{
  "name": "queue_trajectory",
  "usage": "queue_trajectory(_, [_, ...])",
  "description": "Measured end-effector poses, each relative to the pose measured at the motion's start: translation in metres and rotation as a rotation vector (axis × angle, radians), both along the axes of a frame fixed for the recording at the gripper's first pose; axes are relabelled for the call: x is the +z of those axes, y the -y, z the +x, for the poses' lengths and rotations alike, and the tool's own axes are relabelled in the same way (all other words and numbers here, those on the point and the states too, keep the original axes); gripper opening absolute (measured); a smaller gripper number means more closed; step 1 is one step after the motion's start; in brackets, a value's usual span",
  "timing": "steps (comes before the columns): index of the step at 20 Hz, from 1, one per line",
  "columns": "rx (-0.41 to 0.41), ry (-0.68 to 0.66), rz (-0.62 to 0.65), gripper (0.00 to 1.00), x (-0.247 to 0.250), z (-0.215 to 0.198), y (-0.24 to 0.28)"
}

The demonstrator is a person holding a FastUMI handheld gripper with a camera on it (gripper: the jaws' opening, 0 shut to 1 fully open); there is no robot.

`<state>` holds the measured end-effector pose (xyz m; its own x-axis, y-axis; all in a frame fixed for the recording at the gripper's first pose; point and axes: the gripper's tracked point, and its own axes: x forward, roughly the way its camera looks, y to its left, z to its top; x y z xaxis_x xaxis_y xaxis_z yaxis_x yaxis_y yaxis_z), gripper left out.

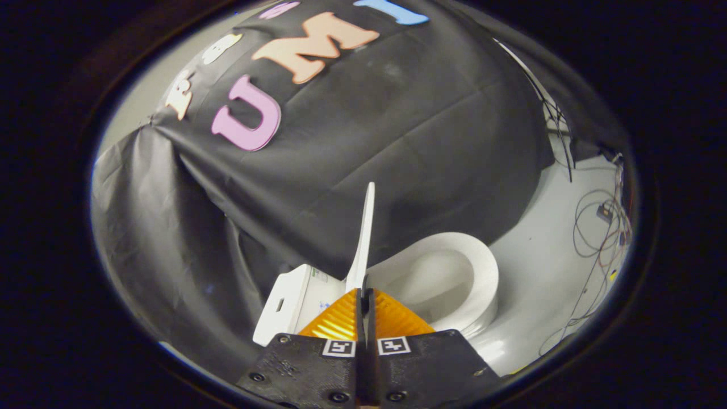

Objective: Open the toilet lid.

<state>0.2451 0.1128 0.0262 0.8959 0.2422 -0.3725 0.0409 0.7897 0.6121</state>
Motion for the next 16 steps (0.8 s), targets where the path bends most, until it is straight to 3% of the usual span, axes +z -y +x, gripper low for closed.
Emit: queue_trajectory(16, [0.079, 0.044, -0.271, 0.00, 0.075, 0.004, -0.126])
